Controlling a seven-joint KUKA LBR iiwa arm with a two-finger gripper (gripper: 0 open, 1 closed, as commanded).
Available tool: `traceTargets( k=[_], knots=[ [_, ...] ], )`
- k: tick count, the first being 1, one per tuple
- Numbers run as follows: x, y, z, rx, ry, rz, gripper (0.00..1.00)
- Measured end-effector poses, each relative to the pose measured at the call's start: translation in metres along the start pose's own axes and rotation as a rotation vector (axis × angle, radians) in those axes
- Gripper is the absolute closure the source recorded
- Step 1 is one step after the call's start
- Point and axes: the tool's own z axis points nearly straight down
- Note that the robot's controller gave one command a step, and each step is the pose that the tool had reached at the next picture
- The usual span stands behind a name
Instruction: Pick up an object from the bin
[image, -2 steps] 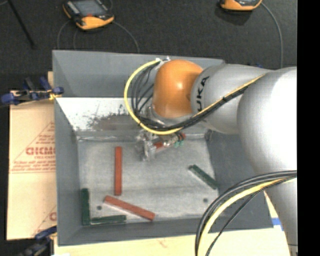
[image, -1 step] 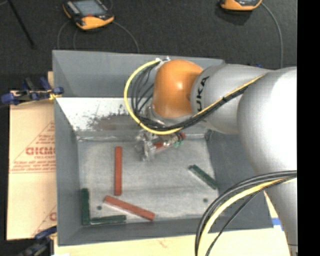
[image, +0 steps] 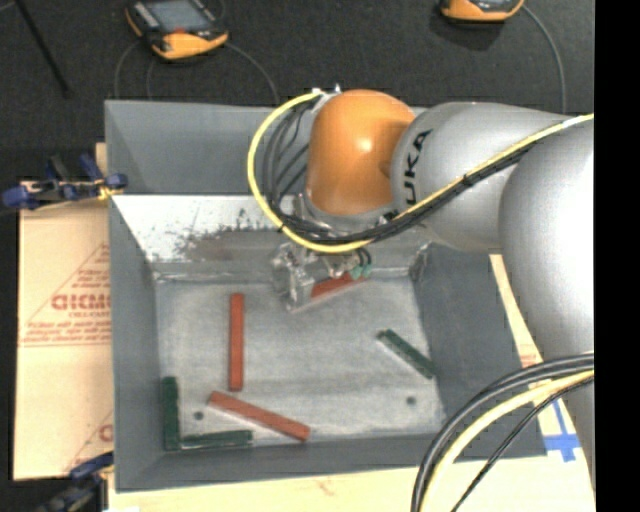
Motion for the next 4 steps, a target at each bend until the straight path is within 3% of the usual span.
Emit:
traceTargets(
  k=[1, 2, 3, 4],
  knots=[
    [0.013, -0.013, 0.015, 0.000, -0.006, -0.006, 0.00],
    [0.017, -0.017, 0.026, 0.000, -0.003, -0.007, 0.00],
    [0.024, -0.074, 0.058, 0.005, -0.007, -0.202, 1.00],
    [0.024, -0.074, 0.058, 0.004, -0.007, -0.202, 1.00]
  ],
)
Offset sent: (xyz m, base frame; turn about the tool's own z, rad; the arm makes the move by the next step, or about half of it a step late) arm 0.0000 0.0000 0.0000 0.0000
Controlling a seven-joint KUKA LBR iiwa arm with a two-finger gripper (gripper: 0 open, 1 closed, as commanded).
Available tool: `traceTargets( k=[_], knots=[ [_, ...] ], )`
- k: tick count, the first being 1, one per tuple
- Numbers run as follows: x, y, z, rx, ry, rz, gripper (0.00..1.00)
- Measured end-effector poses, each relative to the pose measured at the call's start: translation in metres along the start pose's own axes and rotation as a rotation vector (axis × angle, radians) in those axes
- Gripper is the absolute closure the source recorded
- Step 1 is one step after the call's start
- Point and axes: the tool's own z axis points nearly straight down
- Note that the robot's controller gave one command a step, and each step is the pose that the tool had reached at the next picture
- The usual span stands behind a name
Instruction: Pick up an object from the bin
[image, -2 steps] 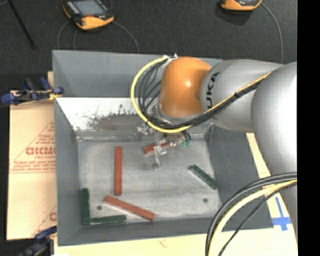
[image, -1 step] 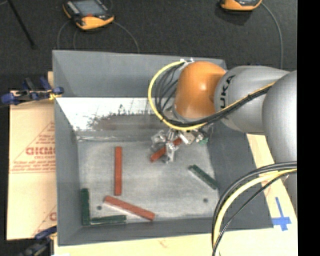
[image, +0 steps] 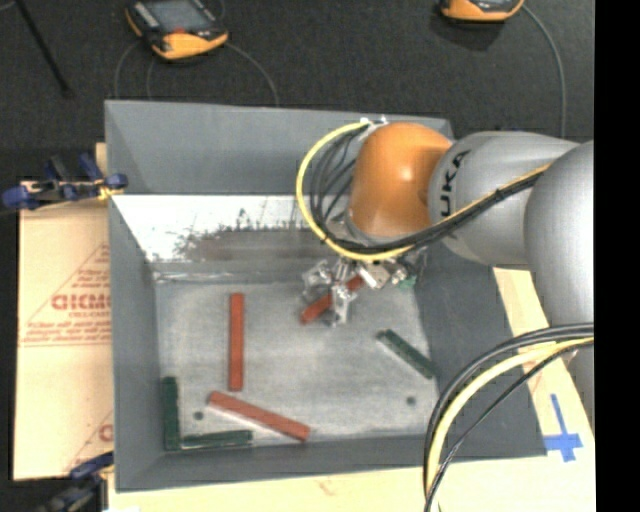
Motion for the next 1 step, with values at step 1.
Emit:
traceTargets(
  k=[1],
  knots=[
    [0.0009, 0.0187, 0.0013, 0.001, -0.001, -0.031, 1.00]
  ],
)
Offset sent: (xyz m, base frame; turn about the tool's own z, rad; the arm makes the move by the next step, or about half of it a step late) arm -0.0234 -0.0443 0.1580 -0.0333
